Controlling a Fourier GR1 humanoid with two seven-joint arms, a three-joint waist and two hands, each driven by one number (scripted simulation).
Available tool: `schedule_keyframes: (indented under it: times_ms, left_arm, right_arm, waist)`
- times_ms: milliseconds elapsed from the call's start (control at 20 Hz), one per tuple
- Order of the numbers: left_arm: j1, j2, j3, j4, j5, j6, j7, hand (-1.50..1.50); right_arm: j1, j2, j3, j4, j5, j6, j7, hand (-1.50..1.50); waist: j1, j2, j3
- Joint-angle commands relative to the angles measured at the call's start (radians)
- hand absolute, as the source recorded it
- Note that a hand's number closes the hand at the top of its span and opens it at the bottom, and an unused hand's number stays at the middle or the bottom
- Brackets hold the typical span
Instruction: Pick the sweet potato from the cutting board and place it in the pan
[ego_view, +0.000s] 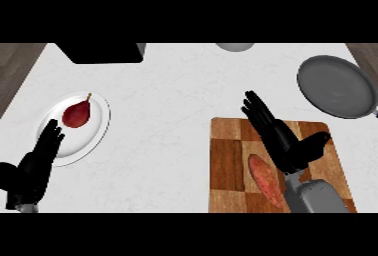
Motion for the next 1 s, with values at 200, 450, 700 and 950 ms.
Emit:
schedule_keyframes:
  times_ms: [200,450,700,950]
  left_arm:
    - [-0.102,-0.087,-0.123,-0.036,0.071,-0.114,0.082,0.00]
    - [-0.124,-0.177,-0.199,-0.063,0.117,-0.134,0.157,0.00]
    - [-0.154,-0.194,-0.203,-0.108,0.115,-0.097,0.242,0.00]
    - [-0.116,-0.184,-0.200,-0.069,0.123,-0.127,0.211,0.00]
  right_arm:
    - [-0.238,-0.131,0.248,-0.100,0.198,0.297,-0.081,1.50]
    - [-0.301,-0.289,0.234,-0.126,0.516,0.216,-0.369,-1.50]
    - [-0.205,-0.295,0.235,-0.058,0.592,0.163,-0.682,-1.50]
    - [-0.306,-0.486,0.389,-0.139,0.883,0.257,-0.455,-1.50]
  waist:
    - [0.030,0.005,-0.036]
    - [0.000,0.009,-0.030]
    - [0.003,0.008,-0.032]
    - [-0.004,-0.002,-0.038]
